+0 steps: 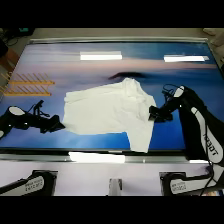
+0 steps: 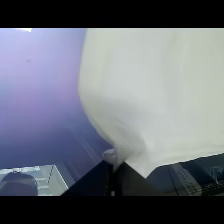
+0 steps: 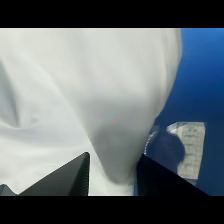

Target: Fold the shirts.

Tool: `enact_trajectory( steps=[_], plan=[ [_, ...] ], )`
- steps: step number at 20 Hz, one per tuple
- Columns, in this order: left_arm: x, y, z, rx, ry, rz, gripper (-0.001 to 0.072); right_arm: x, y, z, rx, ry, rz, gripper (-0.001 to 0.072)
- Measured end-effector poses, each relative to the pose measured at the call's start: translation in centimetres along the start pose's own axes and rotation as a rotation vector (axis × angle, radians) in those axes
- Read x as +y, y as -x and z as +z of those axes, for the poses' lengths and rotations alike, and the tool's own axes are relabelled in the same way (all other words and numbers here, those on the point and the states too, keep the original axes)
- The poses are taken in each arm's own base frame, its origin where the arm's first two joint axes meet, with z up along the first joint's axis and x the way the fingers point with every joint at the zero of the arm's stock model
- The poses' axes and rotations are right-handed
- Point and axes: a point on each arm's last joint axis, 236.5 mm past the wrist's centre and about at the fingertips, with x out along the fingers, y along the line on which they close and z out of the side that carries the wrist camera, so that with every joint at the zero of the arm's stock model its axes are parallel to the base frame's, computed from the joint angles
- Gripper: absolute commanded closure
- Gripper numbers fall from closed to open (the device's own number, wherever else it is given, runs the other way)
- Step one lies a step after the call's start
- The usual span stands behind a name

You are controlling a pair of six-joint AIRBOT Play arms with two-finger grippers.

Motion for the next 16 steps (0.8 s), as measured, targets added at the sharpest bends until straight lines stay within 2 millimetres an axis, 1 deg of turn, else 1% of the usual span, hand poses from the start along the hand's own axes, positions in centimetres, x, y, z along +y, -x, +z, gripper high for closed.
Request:
enact_trajectory(
  steps=[3, 4, 5, 6, 7, 8, 9, 10, 11, 12, 13, 14, 15, 16],
  plan=[
    [-0.3, 0.3, -0.3, 0.005, -0.009, -0.007, 0.0676, 0.9, -0.3, -0.1, 0.004, -0.015, 0.035, 0.0683],
    [-0.6, 0.7, -0.1, -0.003, -0.019, -0.009, 0.0676, 1.2, 0.1, -0.1, -0.003, -0.003, 0.041, 0.0683],
    [-1.2, 1.4, 0.4, -0.028, -0.037, -0.01, 0.0676, 1.5, 0.9, 0.0, -0.021, 0.019, 0.044, 0.0682],
    [-2.0, 2.5, 1.2, -0.069, -0.064, -0.012, 0.0676, 1.9, 2.3, 0.4, -0.059, 0.055, 0.043, 0.0682],
    [-3.2, 4.4, 2.5, -0.134, -0.105, -0.015, 0.0676, 2.4, 4.2, 1.0, -0.115, 0.106, 0.034, 0.0682],
    [-5.0, 6.9, 4.2, -0.222, -0.158, -0.018, 0.0675, 3.1, 7.0, 1.8, -0.192, 0.17, 0.017, 0.0681],
    [-7.1, 10.1, 6.1, -0.335, -0.214, -0.025, 0.0675, 3.8, 10.6, 2.9, -0.305, 0.234, -0.013, 0.0681],
    [-9.7, 14.0, 7.7, -0.458, -0.278, -0.034, 0.0675, 4.6, 14.8, 3.9, -0.432, 0.288, -0.041, 0.0681],
    [-13.3, 19.2, 9.0, -0.613, -0.353, -0.055, 0.0675, 5.9, 20.1, 4.6, -0.588, 0.344, -0.069, 0.0681],
    [-16.9, 24.7, 9.4, -0.769, -0.426, -0.08, 0.0675, 7.4, 25.7, 4.7, -0.754, 0.39, -0.09, 0.0681],
    [-20.7, 31.0, 8.8, -0.943, -0.505, -0.103, 0.0675, 8.9, 31.6, 3.8, -0.919, 0.431, -0.104, 0.0681],
    [-24.4, 37.5, 7.1, -1.125, -0.581, -0.132, 0.0675, 10.6, 38.2, 2.0, -1.108, 0.468, -0.111, 0.0681],
    [-27.4, 43.1, 4.4, -1.283, -0.646, -0.16, 0.0675, 12.0, 44.0, -0.8, -1.277, 0.495, -0.113, 0.0681],
    [-30.2, 48.6, 0.7, -1.445, -0.707, -0.198, 0.0675, 12.9, 48.6, -4.0, -1.416, 0.509, -0.108, 0.0681]
  ],
)
